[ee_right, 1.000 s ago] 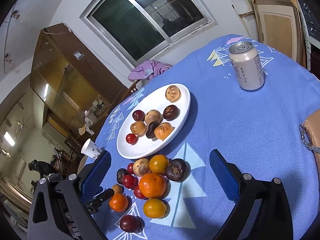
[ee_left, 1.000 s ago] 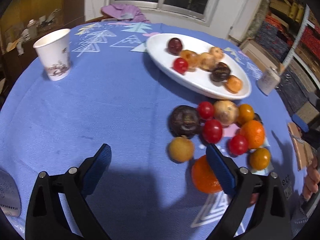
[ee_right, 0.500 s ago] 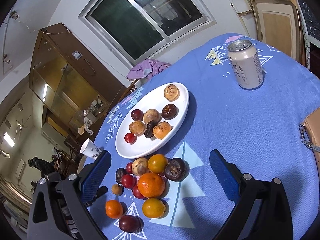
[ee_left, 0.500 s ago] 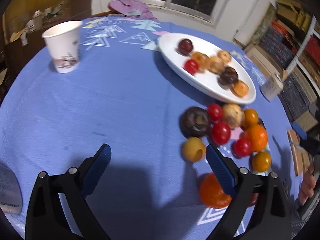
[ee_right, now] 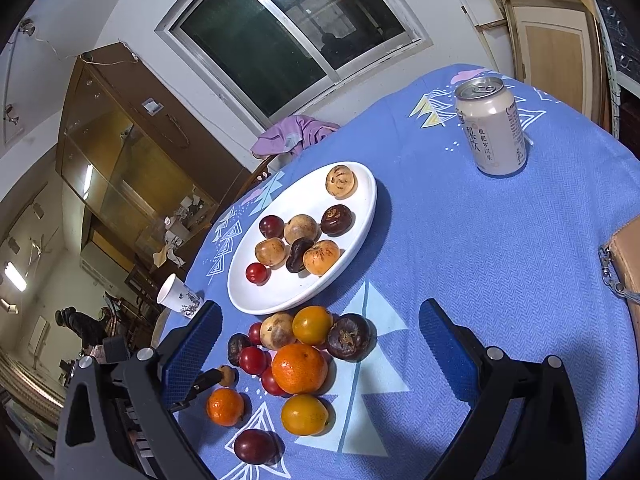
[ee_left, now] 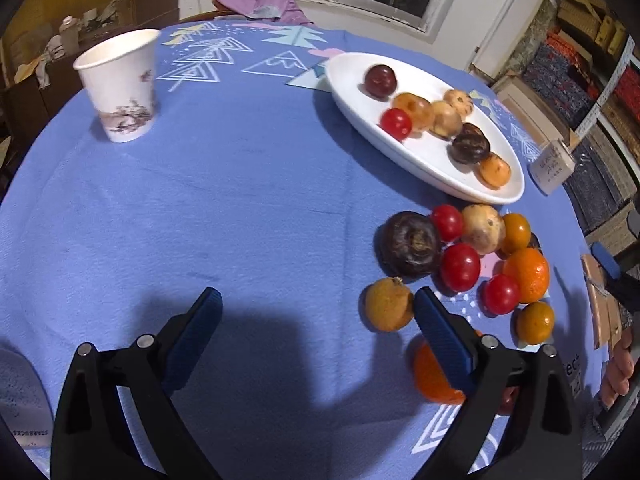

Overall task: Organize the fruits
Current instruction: 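Withdraw both open tools from the plate back over the fruit cluster, then grasp the small tan round fruit with the left tool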

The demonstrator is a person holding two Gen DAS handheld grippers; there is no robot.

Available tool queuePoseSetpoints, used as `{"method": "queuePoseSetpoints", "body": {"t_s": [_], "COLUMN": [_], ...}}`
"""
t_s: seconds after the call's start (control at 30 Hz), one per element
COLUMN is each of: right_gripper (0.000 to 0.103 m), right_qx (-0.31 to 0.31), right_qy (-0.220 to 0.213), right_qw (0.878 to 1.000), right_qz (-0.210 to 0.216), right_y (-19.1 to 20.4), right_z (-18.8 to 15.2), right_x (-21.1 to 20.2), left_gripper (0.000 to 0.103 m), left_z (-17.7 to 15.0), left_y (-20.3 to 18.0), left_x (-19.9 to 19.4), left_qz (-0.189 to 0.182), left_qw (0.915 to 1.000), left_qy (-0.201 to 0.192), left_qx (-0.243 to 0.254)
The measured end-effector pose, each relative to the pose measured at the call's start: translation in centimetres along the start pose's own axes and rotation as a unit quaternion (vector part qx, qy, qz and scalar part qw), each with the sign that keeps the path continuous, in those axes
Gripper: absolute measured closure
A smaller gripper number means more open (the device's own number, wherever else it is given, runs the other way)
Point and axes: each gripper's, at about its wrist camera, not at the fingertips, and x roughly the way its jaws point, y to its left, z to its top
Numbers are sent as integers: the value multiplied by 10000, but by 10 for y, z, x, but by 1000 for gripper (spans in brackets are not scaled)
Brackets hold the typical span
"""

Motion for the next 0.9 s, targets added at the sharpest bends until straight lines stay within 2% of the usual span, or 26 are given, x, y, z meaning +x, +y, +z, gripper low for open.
{"method": "queuePoseSetpoints", "body": {"t_s": [0.2,0.3,0.4,0.5,0.6,0.67,0.73,0.77,0.8,0.83,0.87,0.9], "right_gripper": [3,3,3,3,3,3,3,3,3,3,3,3], "right_qx": [0,-8,-37,-107,-174,-224,-261,-279,-304,-326,-344,-350], "right_qy": [-15,-26,-44,-30,3,13,32,43,52,55,55,50], "right_qw": [10000,10000,10000,9999,9998,9997,9997,9996,9995,9995,9994,9994], "right_qz": [27,40,51,36,33,21,4,2,-2,-13,-29,-29], "right_y": [-1,-1,1,3,6,8,10,10,11,12,13,13], "right_z": [0,0,-1,-1,-3,-4,-5,-5,-6,-6,-6,-7], "right_x": [-1,-2,-3,-2,-1,0,1,2,3,3,3,2], "left_gripper": [8,8,10,10,10,18,23,30,44,51,51,60], "left_z": [-4,-7,-10,-16,-22,-23,-20,-18,-15,-14,-14,-14], "left_y": [19,30,34,5,-27,-38,-38,-37,-35,-34,-32,-33], "left_x": [-11,-22,-33,-31,-22,-12,-6,-4,1,6,6,5], "left_qz": [266,453,269,156,364,468,528,571,591,474,415,408], "left_qw": [9994,9974,9962,9981,9961,9947,9945,9946,9947,9958,9960,9954], "left_qy": [-114,-373,-569,-586,-579,-506,-514,-498,-456,-365,-426,-464], "left_qx": [-202,-429,-608,-74,548,768,741,714,712,693,669,727]}}
